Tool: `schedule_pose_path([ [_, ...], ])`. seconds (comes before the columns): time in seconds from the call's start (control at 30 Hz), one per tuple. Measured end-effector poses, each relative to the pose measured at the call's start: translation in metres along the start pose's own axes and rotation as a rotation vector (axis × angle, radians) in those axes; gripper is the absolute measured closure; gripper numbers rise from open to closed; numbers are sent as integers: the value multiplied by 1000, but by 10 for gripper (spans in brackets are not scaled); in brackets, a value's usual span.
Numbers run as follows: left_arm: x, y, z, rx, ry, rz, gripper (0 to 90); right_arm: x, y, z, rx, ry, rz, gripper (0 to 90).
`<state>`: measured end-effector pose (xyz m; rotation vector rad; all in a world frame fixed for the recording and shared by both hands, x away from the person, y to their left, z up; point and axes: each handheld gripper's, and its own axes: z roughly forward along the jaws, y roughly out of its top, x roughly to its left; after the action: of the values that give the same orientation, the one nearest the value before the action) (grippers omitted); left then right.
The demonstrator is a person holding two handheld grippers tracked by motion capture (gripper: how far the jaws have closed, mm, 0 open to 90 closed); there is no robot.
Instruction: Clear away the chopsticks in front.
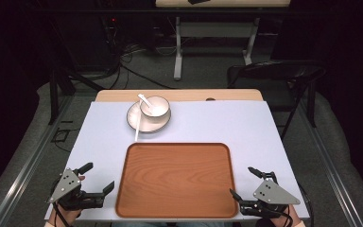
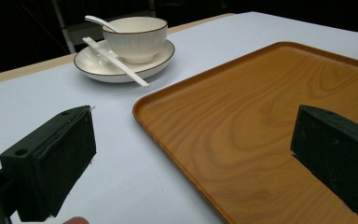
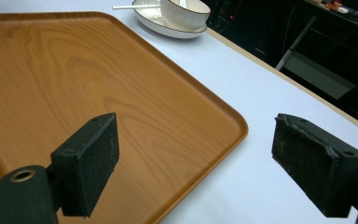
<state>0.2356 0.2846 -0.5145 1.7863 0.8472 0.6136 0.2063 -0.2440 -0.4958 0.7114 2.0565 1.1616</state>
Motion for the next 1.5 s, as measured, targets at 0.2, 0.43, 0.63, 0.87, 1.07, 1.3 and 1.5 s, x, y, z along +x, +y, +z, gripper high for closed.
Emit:
schedule_pose_path([
  [0.2, 0, 0, 1, 1, -2, -6, 0, 0, 0, 0, 3, 1, -2, 142],
  [0.43, 0, 1, 2, 9, -5, 8, 0, 0, 0, 0, 3, 4, -3, 142],
  [0.63, -3, 4, 5, 21, -16, 26, 0, 0, 0, 0, 3, 5, -3, 142],
  [0.87, -1, 7, 8, 32, -15, 25, 0, 0, 0, 0, 5, 4, -3, 142],
  [1.07, 0, 10, 11, 46, -2, 22, 1, 0, 0, 1, 6, 4, -3, 142],
  [1.3, 6, 17, 22, 66, -7, -5, 2, 1, 0, 0, 5, 4, -2, 142],
  [1.5, 14, 27, 35, 80, -6, -22, 2, 0, 0, 0, 5, 3, -3, 142],
])
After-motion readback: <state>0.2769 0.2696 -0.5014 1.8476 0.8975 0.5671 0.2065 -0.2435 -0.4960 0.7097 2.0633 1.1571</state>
